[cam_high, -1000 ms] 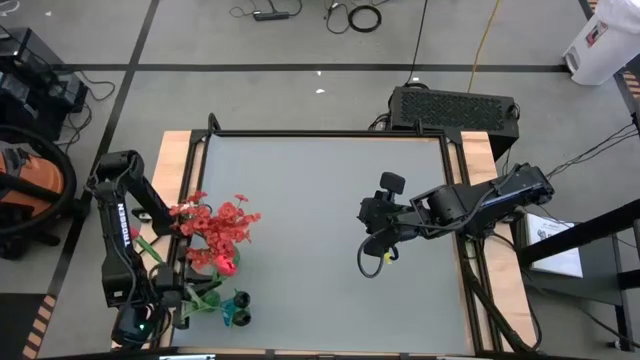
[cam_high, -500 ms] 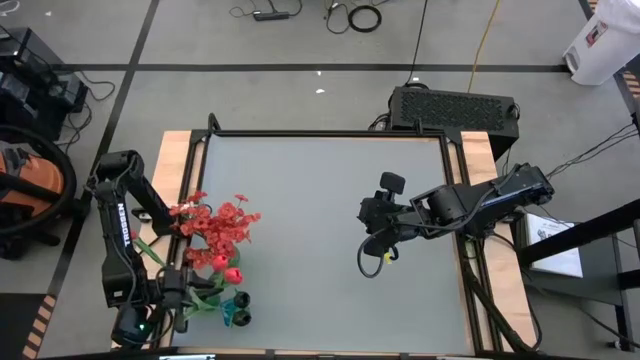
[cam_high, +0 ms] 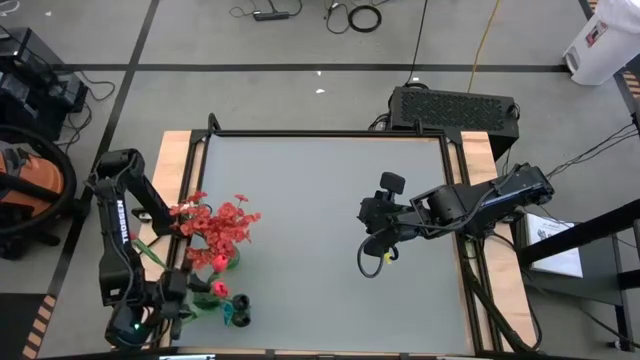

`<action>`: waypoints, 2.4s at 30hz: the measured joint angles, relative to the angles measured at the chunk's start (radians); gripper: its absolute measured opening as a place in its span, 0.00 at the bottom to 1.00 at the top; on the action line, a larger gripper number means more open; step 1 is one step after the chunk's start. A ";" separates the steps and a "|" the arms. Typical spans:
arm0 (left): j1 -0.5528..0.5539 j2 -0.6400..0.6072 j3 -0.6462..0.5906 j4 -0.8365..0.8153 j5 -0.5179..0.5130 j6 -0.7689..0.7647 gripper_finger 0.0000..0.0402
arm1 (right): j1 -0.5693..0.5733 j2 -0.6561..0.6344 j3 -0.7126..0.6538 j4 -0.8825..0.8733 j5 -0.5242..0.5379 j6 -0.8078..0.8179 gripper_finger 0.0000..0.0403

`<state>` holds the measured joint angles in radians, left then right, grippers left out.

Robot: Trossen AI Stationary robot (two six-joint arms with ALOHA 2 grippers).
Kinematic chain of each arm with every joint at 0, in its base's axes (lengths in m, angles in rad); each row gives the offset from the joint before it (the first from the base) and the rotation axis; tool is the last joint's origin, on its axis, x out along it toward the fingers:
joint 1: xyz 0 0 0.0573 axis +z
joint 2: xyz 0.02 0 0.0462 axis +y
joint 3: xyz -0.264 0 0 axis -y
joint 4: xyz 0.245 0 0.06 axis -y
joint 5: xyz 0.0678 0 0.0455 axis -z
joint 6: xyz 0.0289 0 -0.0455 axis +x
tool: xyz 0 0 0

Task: Sort flowers into vase by color
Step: Put the light orange flower into the bottom green vase, then return to Home Position

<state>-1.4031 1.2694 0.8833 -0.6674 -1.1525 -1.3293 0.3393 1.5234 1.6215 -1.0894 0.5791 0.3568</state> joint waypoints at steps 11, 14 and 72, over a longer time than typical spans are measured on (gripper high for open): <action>0.000 -0.011 0.025 -0.004 0.284 -0.031 0.52 | 0.000 0.000 0.000 0.001 -0.004 0.028 0.36; 0.000 -0.029 0.026 -0.034 0.285 -0.072 0.52 | 0.000 0.000 0.000 0.002 -0.004 0.032 0.36; -0.150 -0.419 0.136 -0.499 0.238 -0.085 0.52 | 0.003 0.000 0.000 -0.004 -0.008 0.043 0.36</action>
<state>-1.5536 0.8501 1.0193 -1.1666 -0.9142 -1.4144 0.3424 1.5234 1.6215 -1.0937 0.5708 0.4000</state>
